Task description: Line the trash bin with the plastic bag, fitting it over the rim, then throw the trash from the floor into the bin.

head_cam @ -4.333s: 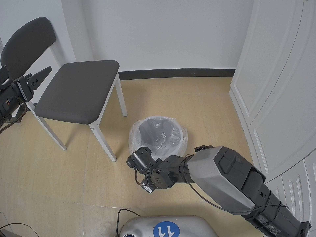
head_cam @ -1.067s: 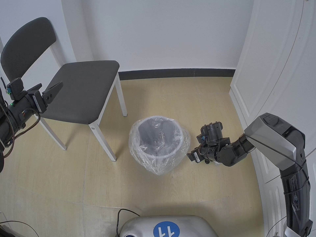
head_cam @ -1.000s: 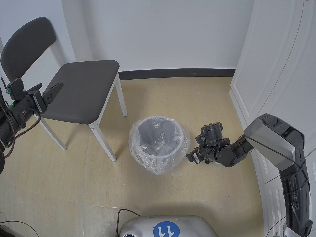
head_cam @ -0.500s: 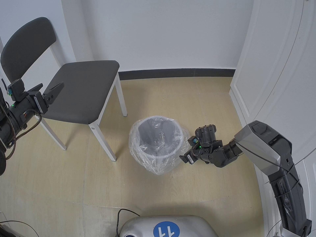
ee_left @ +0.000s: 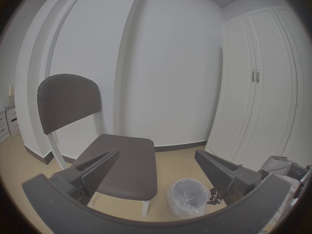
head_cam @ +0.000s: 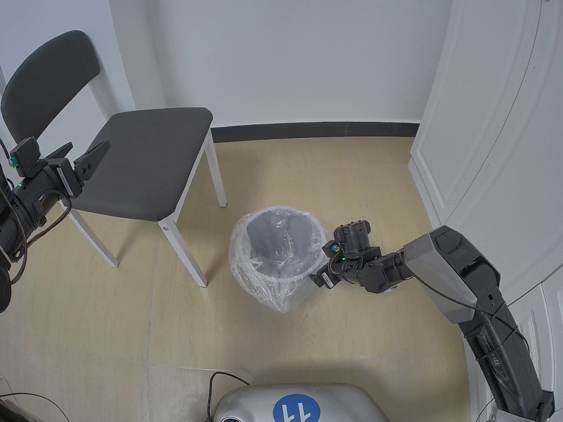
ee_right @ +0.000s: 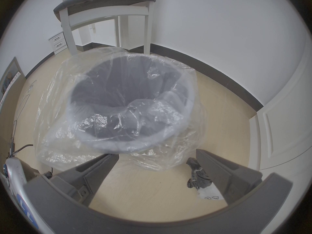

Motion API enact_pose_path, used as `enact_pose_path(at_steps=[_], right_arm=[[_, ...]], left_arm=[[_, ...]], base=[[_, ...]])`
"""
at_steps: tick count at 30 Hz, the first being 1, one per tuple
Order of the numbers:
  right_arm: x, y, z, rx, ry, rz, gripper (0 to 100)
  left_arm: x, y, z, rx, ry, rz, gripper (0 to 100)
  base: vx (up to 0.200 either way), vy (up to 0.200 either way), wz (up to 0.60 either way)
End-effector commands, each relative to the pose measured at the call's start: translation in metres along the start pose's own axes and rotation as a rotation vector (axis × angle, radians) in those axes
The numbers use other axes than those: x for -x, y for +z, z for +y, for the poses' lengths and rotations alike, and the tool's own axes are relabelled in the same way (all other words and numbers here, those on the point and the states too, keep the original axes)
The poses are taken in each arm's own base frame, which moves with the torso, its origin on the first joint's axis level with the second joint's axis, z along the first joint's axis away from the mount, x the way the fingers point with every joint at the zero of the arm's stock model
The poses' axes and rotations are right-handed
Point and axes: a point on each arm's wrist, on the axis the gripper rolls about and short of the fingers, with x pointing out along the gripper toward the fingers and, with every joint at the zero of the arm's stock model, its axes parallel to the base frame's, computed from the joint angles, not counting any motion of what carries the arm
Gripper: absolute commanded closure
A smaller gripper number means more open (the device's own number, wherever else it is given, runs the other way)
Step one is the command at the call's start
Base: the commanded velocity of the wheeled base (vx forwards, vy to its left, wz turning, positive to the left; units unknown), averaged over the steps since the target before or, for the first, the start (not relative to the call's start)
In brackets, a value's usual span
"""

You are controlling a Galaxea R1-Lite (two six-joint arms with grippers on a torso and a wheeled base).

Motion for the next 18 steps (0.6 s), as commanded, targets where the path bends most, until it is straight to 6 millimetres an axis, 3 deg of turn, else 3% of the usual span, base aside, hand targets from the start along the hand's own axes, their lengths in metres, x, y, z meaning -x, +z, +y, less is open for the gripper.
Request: enact_pose_path(at_steps=[1, 13, 18], right_arm=[[-0.009, -0.01, 0.005, 0.002, 0.008, 0.016, 100], [-0.009, -0.014, -0.008, -0.019, -0.026, 0.026, 100], [-0.017, -0.033, -0.017, -0.032, -0.041, 0.065, 100]], left_arm=[[0.0, -0.001, 0.0, -0.001, 0.0, 0.001, 0], [0.0, -0.001, 0.0, 0.0, 0.001, 0.003, 0], [0.0, -0.002, 0.0, 0.001, -0.001, 0.007, 0]], base=[[0.0, 0.0, 0.0], [0.0, 0.0, 0.0], [0.0, 0.0, 0.0]])
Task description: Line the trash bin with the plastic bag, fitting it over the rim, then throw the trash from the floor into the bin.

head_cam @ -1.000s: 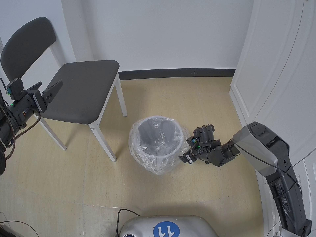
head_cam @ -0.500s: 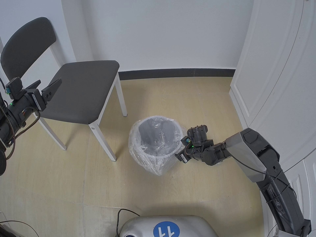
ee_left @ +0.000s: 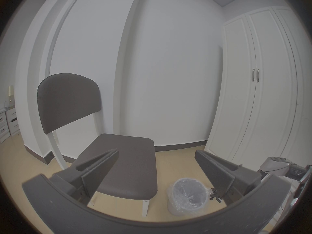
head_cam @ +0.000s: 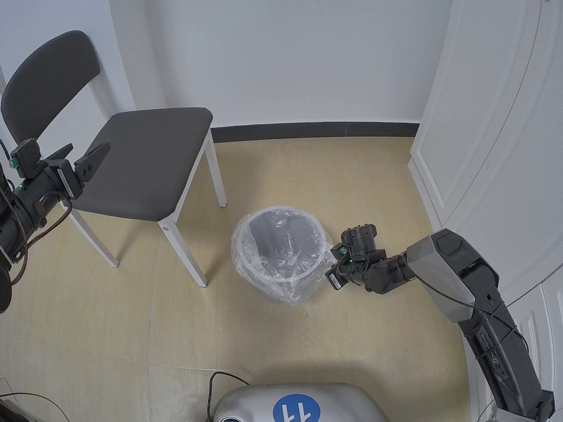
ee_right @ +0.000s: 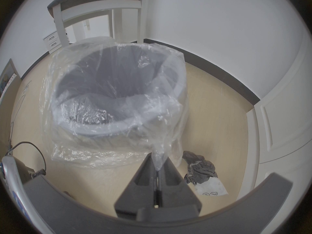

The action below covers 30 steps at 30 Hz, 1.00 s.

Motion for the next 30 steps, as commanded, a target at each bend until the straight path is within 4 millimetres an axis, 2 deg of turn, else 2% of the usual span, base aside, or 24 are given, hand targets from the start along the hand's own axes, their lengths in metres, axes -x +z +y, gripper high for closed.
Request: enact_pose_path(at_steps=[1, 7, 15, 21, 22, 26, 29, 30], right_arm=[[-0.009, -0.017, -0.005, -0.009, -0.007, 0.033, 100], [-0.021, -0.021, -0.007, -0.014, -0.014, 0.032, 100], [-0.027, -0.029, -0.003, -0.01, -0.001, 0.096, 100], [-0.026, -0.027, -0.003, -0.008, -0.003, 0.09, 100], [-0.026, -0.027, -0.003, -0.008, -0.003, 0.09, 0], [-0.013, -0.005, -0.015, -0.037, -0.029, 0.047, 0], [0.002, 0.001, -0.023, -0.055, -0.04, 0.063, 0], [0.013, 0.003, -0.024, -0.056, -0.04, 0.076, 0]], left_arm=[[-0.001, -0.001, 0.0, 0.0, -0.002, 0.004, 0], [-0.001, -0.003, -0.002, 0.002, -0.008, 0.011, 0], [-0.001, -0.007, -0.002, 0.004, -0.01, 0.023, 0], [-0.001, -0.01, -0.005, -0.014, -0.02, 0.034, 0], [-0.001, -0.01, -0.005, -0.014, -0.02, 0.034, 0], [-0.002, -0.011, -0.011, -0.011, -0.044, 0.037, 0], [-0.001, -0.01, -0.012, -0.011, -0.05, 0.036, 0], [0.0, -0.009, -0.015, -0.011, -0.058, 0.032, 0]], base=[[0.0, 0.0, 0.0], [0.0, 0.0, 0.0], [0.0, 0.0, 0.0], [0.0, 0.0, 0.0], [0.0, 0.0, 0.0], [0.0, 0.0, 0.0], [0.0, 0.0, 0.0], [0.0, 0.0, 0.0]])
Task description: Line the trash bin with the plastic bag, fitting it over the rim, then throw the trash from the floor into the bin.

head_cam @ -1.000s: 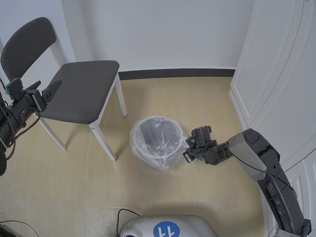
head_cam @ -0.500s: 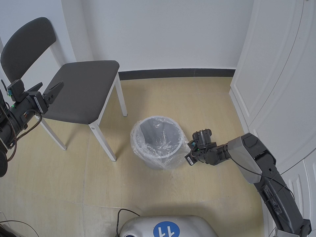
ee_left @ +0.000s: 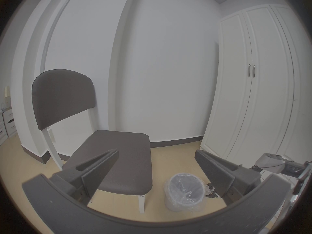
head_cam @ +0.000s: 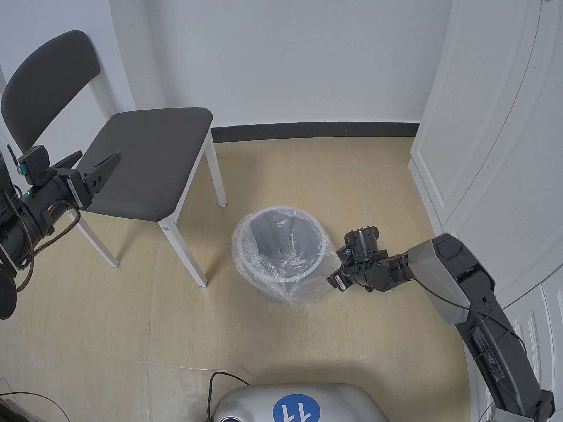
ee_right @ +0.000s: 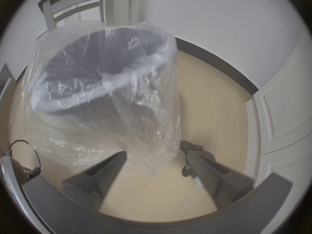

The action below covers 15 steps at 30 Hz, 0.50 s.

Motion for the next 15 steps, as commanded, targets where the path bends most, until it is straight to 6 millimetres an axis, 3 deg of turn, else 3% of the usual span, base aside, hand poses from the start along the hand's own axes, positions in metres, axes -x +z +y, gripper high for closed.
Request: enact_pose_path(at_steps=[1, 6, 7, 8, 11, 12, 15], right_arm=[[0.045, 0.017, -0.016, -0.02, -0.017, 0.014, 0], [0.1, 0.021, -0.025, -0.048, -0.042, -0.04, 0], [0.1, 0.021, -0.025, -0.048, -0.042, -0.04, 0], [0.125, 0.017, -0.027, -0.065, -0.049, -0.059, 0], [0.133, 0.016, -0.028, -0.07, -0.053, -0.068, 0], [0.174, 0.011, -0.03, -0.108, -0.087, -0.116, 0], [0.205, 0.005, -0.028, -0.199, -0.137, -0.174, 0]], left_arm=[[0.002, 0.002, -0.01, 0.003, -0.03, -0.007, 0], [0.009, 0.004, -0.024, 0.0, -0.054, -0.057, 0], [0.009, 0.004, -0.024, 0.0, -0.054, -0.057, 0], [0.011, 0.002, -0.03, -0.003, -0.082, -0.078, 0], [0.011, 0.001, -0.032, -0.003, -0.091, -0.084, 0], [0.016, -0.012, -0.041, -0.03, -0.129, -0.088, 0], [0.015, -0.027, -0.051, -0.104, -0.17, -0.055, 0]], base=[[0.0, 0.0, 0.0], [0.0, 0.0, 0.0], [0.0, 0.0, 0.0], [0.0, 0.0, 0.0], [0.0, 0.0, 0.0], [0.0, 0.0, 0.0], [0.0, 0.0, 0.0]])
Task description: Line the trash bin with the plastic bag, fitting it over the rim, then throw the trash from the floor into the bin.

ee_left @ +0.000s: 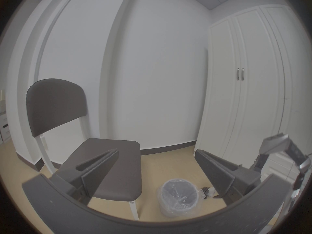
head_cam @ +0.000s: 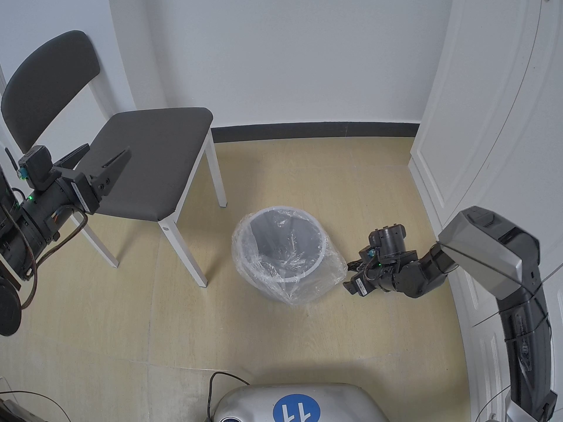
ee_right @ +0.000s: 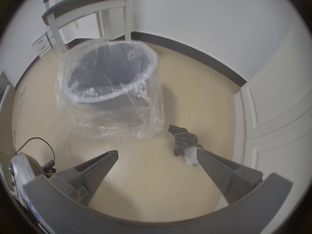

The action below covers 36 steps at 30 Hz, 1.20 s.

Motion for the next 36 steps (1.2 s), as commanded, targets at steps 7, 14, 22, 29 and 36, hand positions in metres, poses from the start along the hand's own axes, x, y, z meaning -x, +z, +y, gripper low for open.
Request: enact_pose_path(at_steps=[7, 14, 22, 29, 36], right_arm=[[0.168, -0.02, -0.002, -0.405, -0.133, -0.247, 0], [0.177, -0.055, 0.003, -0.489, -0.104, -0.295, 0], [0.146, -0.082, 0.013, -0.453, -0.078, -0.305, 0], [0.146, -0.081, 0.012, -0.455, -0.081, -0.314, 0], [0.12, -0.088, -0.022, -0.519, -0.165, -0.297, 0]], left_arm=[[0.011, -0.05, -0.041, -0.156, -0.173, 0.1, 0], [0.019, -0.062, -0.047, -0.251, -0.212, 0.143, 0], [0.002, -0.08, -0.061, -0.245, -0.238, 0.159, 0], [-0.021, -0.108, -0.077, -0.271, -0.069, 0.275, 0], [-0.084, -0.146, -0.091, -0.294, -0.068, 0.459, 0]], base=[[0.0, 0.0, 0.0], [0.114, 0.0, 0.0], [0.125, 0.0, 0.0], [0.0, 0.0, 0.0], [0.0, 0.0, 0.0]])
